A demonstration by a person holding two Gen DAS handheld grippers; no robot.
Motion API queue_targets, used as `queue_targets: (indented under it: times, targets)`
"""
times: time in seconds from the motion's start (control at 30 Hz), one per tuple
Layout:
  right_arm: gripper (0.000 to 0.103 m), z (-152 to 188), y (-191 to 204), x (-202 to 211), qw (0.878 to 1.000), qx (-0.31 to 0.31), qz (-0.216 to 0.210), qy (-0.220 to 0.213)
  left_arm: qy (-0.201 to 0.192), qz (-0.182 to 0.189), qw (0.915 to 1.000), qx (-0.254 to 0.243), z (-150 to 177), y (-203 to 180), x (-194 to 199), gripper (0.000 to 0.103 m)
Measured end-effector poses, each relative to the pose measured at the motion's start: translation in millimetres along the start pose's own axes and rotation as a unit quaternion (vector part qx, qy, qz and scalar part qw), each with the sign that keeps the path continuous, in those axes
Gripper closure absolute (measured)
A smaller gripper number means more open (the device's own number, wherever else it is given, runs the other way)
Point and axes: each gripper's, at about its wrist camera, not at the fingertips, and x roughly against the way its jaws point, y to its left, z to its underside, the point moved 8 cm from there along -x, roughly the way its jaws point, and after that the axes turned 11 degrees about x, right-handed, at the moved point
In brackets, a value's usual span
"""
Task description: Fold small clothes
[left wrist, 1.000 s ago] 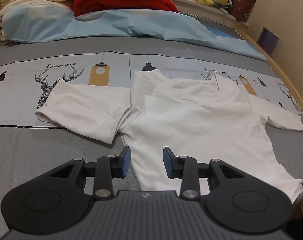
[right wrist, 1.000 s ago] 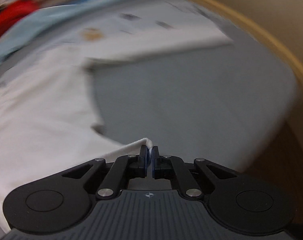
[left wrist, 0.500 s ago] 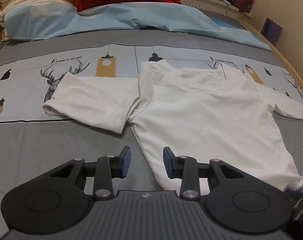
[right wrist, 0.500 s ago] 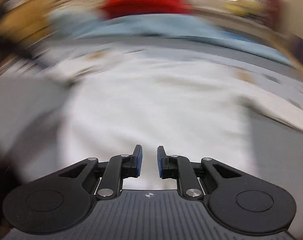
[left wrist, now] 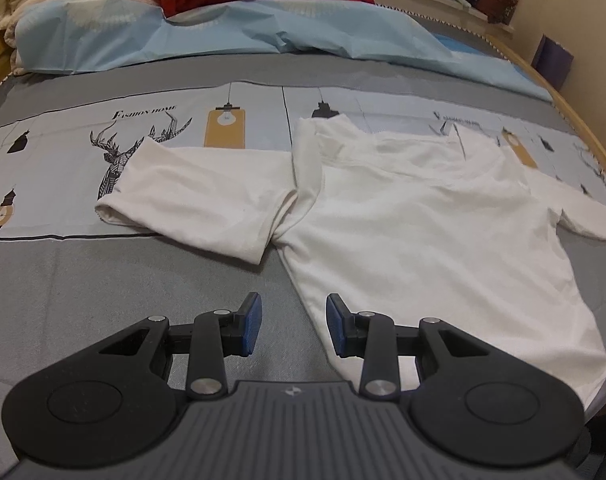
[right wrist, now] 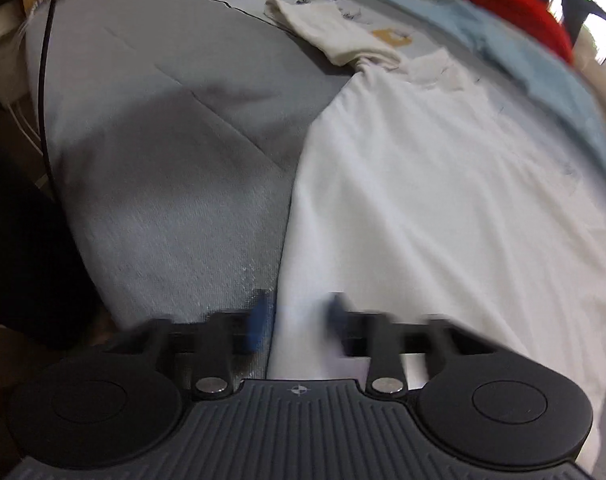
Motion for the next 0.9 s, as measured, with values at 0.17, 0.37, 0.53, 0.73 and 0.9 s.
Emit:
queue_targets:
  times: [0.17, 0.37, 0.53, 0.73, 0.9]
  targets:
    - [0.102, -4.1, -133.4, 29.5, 0.978, -0.206, -0.024, -0.037, 0.001, 0.019, 0.9998, 0.005, -5.5, -15.8, -1.9, 0.064]
    - [0.101, 65.9, -201.1, 14.1, 0.952, -0.305, -0.012, -0.01, 0.059, 0.076, 0.9953, 0.011, 8.9, -46.7, -22.0, 0.064]
    - [0.098, 59.0, -202.6, 6.4, 0.941, -0.336, -0.028, -0.036, 0.135, 0.127, 0.9825, -0.015, 37.9, -83.9, -49.1, 0.064]
    - [0.098, 58.9, -202.2, 15.3, 0.951, -0.303, -0.036, -0.039, 0.193, 0.166, 0.9664, -0.034, 68.8, -136.5, -85.5, 0.064]
    - [0.098, 73.0, -234.9, 36.9, 0.942, -0.332, -0.01, -0.051, 0.219, 0.151, 0.964, -0.01, 73.8, -164.7, -117.0, 0.065]
